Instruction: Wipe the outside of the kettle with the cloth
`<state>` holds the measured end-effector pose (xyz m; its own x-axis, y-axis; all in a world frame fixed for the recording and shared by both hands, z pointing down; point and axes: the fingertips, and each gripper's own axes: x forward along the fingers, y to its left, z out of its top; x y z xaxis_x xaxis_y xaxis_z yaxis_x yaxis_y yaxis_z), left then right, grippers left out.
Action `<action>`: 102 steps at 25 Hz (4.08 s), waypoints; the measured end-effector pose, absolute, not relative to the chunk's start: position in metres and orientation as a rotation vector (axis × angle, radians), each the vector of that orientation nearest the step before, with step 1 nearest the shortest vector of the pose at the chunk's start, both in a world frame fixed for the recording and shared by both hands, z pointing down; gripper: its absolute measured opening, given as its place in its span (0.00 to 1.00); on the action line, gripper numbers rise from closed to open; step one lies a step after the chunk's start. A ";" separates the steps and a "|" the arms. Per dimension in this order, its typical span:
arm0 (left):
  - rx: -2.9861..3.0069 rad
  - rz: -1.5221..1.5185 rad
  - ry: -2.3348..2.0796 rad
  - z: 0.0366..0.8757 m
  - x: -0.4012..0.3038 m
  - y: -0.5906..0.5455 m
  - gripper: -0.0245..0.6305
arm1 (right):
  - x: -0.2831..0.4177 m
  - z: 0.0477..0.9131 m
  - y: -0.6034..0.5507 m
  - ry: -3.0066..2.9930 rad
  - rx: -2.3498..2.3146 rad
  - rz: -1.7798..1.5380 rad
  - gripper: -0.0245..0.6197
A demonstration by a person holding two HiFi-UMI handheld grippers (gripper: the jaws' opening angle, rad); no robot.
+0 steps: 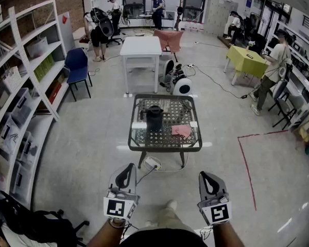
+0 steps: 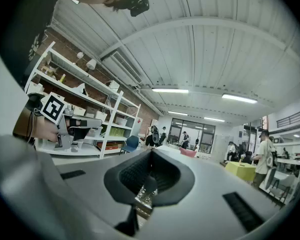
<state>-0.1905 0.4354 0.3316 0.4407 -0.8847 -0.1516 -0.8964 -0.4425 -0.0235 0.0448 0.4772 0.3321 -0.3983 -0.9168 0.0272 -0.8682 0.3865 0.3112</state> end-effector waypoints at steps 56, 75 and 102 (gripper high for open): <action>-2.575 -0.064 1.597 0.364 -0.068 0.189 0.05 | 0.175 0.369 0.212 -2.660 1.598 -0.072 0.05; -2.695 -0.023 1.554 0.381 -0.127 0.031 0.05 | 0.110 0.368 0.069 -2.589 1.629 -0.110 0.05; -2.986 0.020 1.345 0.459 -0.124 -0.108 0.05 | 0.085 0.370 -0.005 -2.385 1.746 -0.131 0.05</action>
